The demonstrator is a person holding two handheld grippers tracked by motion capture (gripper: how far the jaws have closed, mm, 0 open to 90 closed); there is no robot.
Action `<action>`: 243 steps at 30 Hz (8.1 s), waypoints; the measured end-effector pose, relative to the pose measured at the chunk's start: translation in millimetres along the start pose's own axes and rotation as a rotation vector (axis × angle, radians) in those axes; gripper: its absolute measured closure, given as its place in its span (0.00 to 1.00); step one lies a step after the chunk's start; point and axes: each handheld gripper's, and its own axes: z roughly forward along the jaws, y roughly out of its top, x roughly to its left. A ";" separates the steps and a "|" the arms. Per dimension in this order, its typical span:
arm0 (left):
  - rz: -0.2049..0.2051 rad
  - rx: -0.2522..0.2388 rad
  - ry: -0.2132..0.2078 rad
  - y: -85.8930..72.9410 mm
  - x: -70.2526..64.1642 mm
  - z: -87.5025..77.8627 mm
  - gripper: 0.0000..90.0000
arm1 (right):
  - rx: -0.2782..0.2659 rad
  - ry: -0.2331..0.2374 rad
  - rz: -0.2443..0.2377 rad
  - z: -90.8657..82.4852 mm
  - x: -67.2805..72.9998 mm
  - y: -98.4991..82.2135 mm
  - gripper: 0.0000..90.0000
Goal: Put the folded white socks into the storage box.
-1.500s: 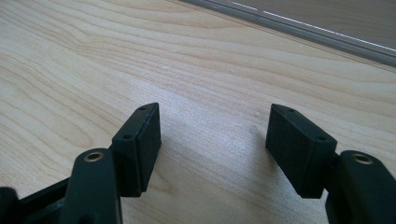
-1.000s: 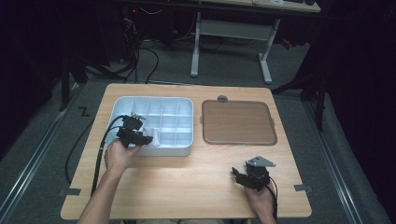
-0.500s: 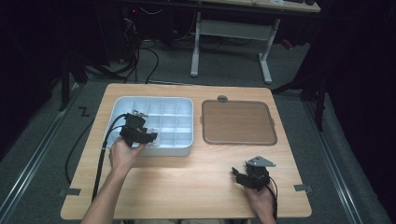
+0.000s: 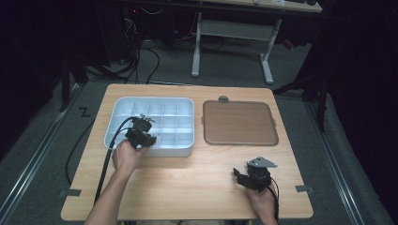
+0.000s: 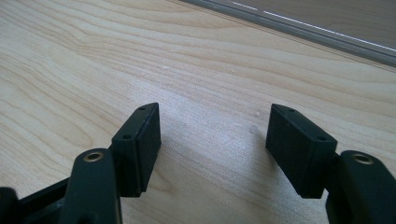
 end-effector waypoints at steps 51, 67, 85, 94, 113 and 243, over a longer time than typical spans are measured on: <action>-0.099 -0.107 -0.105 10.7 9.7 -35.8 0.53 | 0.000 0.003 0.000 0.0 0.2 0.0 0.40; -0.130 -0.163 -0.150 13.4 18.7 -60.6 0.52 | 0.000 0.003 0.000 0.1 0.2 0.0 0.40; -0.164 -0.229 -0.179 13.9 33.1 -92.0 0.50 | 0.000 0.003 0.000 0.1 0.1 0.0 0.40; -0.160 -0.249 -0.180 11.5 34.1 -102.8 0.49 | 0.000 0.003 0.000 0.1 0.1 0.0 0.40; -0.177 -0.277 -0.193 3.1 43.2 -122.2 0.49 | 0.000 0.003 0.000 0.1 0.1 0.0 0.40; -0.243 -0.196 -0.199 -101.1 43.4 -68.2 0.38 | 0.000 0.002 0.001 0.1 0.2 0.1 0.40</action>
